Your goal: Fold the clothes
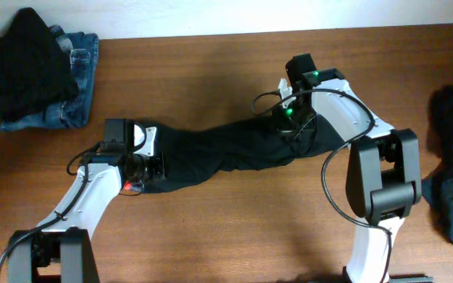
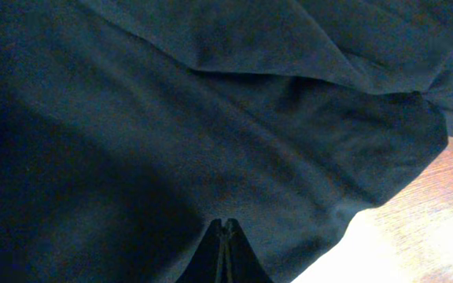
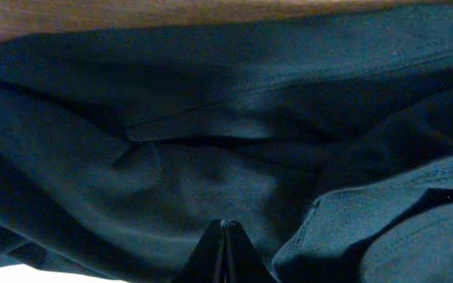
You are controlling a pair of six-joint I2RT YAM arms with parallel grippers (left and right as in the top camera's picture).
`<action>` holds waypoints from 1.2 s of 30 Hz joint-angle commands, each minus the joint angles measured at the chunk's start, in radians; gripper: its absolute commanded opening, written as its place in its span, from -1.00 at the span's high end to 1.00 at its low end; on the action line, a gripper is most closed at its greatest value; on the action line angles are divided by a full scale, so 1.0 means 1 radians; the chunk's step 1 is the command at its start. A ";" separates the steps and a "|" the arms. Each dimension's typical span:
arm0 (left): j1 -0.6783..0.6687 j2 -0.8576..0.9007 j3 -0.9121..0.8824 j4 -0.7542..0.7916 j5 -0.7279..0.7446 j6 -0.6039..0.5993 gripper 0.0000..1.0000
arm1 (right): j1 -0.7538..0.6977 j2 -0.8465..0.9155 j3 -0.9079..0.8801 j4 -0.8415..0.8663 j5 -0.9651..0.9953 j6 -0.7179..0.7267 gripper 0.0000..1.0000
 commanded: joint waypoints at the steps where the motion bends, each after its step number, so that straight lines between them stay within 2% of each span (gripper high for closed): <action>1: -0.001 0.000 0.005 -0.012 -0.010 -0.019 0.98 | 0.005 0.033 -0.006 -0.006 0.006 -0.022 0.92; 11: -0.001 0.000 -0.004 -0.089 -0.019 -0.025 0.98 | 0.003 0.064 -0.008 -0.023 0.166 0.043 0.92; 17: -0.001 0.036 -0.027 -0.098 -0.117 -0.025 0.98 | -0.002 0.068 -0.009 -0.048 0.267 0.079 0.92; 20: -0.001 0.084 -0.029 -0.098 -0.114 -0.025 0.98 | -0.020 0.068 -0.009 -0.056 0.293 0.089 0.92; 26: -0.001 0.181 -0.029 -0.096 -0.124 -0.024 0.98 | -0.097 0.068 -0.009 -0.076 0.293 0.089 0.92; 36: 0.000 0.191 -0.029 -0.103 -0.142 -0.025 0.98 | -0.243 0.068 -0.009 -0.113 0.404 0.089 0.92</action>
